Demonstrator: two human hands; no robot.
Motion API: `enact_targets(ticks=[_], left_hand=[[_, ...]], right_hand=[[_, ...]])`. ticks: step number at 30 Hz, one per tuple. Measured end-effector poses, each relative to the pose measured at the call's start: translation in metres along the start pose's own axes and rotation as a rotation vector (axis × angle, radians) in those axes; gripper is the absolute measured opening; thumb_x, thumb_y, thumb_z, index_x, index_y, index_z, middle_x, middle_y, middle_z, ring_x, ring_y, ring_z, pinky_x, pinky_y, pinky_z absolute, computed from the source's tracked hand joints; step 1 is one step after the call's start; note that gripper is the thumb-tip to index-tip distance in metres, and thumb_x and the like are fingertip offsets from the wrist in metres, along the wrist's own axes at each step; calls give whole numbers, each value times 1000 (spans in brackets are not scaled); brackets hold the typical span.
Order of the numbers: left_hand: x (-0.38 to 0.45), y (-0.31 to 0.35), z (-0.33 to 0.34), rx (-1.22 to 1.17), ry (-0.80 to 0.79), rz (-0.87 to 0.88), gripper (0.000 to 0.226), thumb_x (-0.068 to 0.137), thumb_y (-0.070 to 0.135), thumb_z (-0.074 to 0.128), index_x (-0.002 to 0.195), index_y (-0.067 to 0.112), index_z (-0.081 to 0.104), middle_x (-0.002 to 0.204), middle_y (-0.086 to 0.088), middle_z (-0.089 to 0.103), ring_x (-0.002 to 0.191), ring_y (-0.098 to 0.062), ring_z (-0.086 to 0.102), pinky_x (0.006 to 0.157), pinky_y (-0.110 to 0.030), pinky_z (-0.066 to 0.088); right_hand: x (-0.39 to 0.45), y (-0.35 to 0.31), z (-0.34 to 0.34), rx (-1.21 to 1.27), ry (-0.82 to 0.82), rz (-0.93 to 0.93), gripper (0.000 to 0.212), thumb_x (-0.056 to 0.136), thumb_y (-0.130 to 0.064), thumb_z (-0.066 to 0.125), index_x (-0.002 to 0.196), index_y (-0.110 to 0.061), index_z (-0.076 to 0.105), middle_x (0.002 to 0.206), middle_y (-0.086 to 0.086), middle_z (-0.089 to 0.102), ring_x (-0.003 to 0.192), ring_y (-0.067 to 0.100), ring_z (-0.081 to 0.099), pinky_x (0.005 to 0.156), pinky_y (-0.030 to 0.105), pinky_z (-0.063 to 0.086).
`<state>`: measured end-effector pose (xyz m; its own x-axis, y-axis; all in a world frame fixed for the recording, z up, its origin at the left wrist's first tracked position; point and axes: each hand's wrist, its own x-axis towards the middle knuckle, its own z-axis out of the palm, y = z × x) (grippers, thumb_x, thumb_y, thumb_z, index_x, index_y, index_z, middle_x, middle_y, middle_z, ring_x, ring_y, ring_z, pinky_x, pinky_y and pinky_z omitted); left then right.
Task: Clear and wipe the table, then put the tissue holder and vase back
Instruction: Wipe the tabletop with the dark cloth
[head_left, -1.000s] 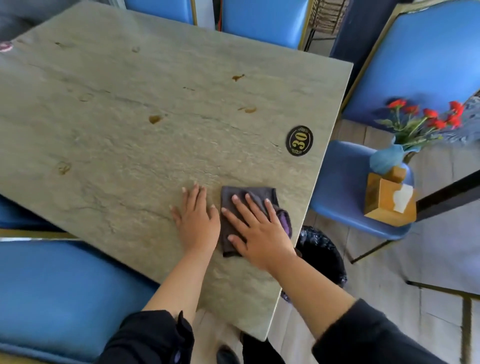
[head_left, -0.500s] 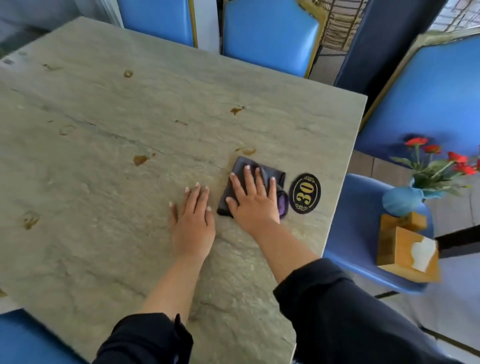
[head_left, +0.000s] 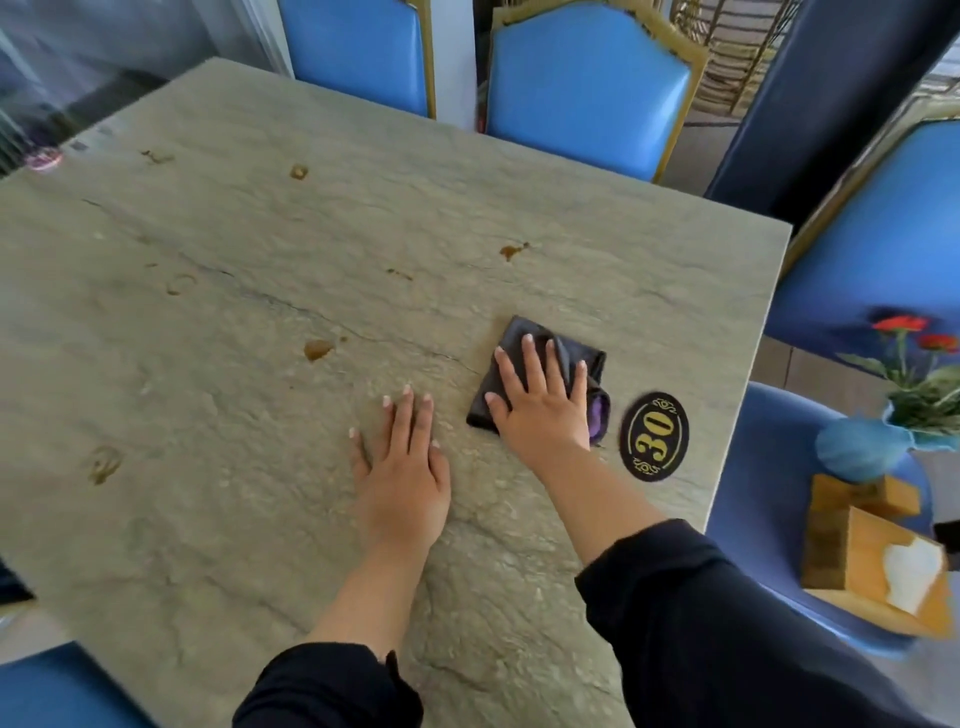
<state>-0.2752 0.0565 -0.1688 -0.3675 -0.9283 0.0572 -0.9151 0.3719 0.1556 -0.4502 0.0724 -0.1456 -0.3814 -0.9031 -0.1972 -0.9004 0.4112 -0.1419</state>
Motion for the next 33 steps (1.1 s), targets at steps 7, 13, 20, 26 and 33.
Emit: enact_targets(ticks=[7,13,20,26,33], left_hand=[[6,2,-1,-183,54,-43,51,95,24,30,145,23,40,155,4,31,146,-15,21,117,-50,12],[8,88,-15,-397,102,294,45,89,11,51,134,7,50,144,-9,44,139,-26,35,114,-47,28],[-1,141,19,-67,-115,538,58,98,45,22,151,22,24,160,-2,17,148,-22,14,114,-56,14],[113,159,18,39,-265,841,53,100,45,7,152,35,-4,159,17,-8,147,-8,-10,115,-60,-4],[99,159,27,-21,-37,592,59,96,52,23,149,27,28,158,5,24,147,-23,18,115,-60,12]], right_hand=[[-65,19,4,45,-25,-269,67,87,-63,3,151,-42,1,161,-9,-11,148,14,-14,116,47,-16],[-53,56,-22,336,321,158,41,96,-15,44,132,-32,55,146,-13,45,145,14,22,118,49,-1],[-50,100,0,509,413,409,57,91,6,35,145,-11,39,156,4,29,149,17,10,115,23,-12],[-43,98,8,414,463,396,54,92,3,38,144,-9,39,155,6,31,148,19,14,116,26,-9],[-13,104,-6,322,334,446,57,98,-11,29,153,-22,18,162,-8,7,149,13,-8,121,34,-8]])
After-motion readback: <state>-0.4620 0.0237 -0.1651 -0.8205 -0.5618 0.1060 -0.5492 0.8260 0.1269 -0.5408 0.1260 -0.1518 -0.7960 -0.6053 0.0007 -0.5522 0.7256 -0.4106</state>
